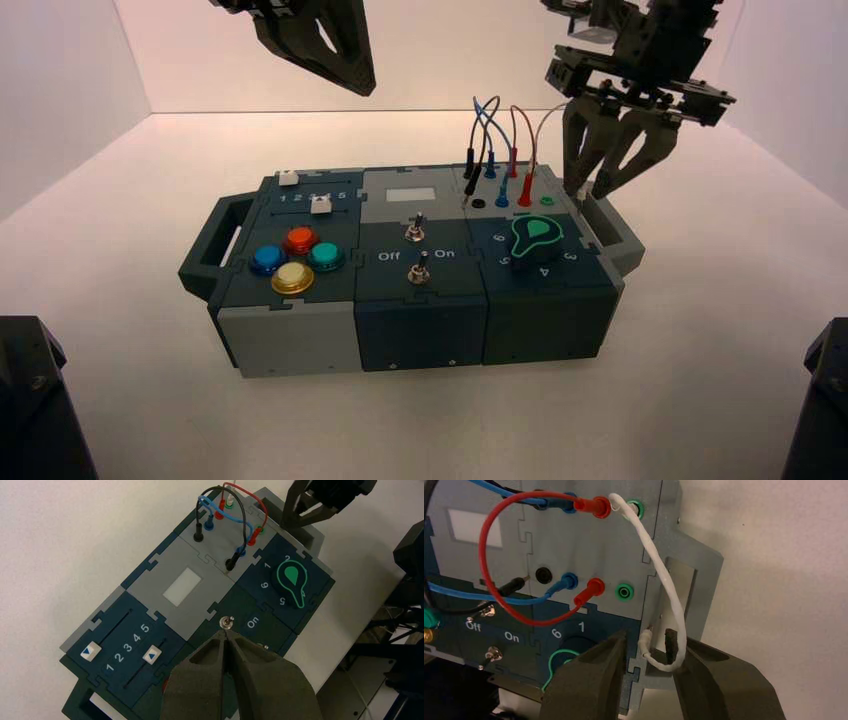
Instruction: Insert the white wire.
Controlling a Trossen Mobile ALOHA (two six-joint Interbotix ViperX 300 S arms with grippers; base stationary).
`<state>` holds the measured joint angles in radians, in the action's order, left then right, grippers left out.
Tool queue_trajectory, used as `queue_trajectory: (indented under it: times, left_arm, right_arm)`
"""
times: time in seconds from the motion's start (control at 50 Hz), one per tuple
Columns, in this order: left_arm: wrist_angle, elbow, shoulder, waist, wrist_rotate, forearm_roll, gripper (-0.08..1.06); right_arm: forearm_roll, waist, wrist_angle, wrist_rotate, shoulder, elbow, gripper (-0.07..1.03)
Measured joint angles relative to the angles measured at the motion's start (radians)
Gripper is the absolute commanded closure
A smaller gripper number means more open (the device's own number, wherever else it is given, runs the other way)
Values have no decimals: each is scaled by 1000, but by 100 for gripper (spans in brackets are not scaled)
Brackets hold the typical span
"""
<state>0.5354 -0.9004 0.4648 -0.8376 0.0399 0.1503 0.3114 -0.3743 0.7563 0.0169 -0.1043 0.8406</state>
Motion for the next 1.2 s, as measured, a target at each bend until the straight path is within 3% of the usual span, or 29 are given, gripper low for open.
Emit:
queue_trajectory:
  times: [0.02, 0.06, 0.08, 0.28, 0.94, 1.2]
  left_arm:
    - [2, 0, 0, 0, 0, 0, 101]
    - [2, 0, 0, 0, 2, 0, 101]
    - [0, 0, 0, 0, 0, 2, 101]
    - [2, 0, -2, 0, 2, 0, 101]
    - [3, 0, -2, 2, 0, -3, 101]
    - [49, 26, -14, 0, 14, -6, 101]
  right_arm:
    - [0, 0, -2, 0, 2, 0, 56]
    - [2, 0, -2, 0, 8, 0, 74]
    - [0, 0, -3, 0, 8, 0, 77]
    - [0, 0, -9, -2, 8, 0, 97]
    - [-15, 0, 8, -2, -60, -9, 99]
    - [-17, -25, 23, -3, -64, -37, 99]
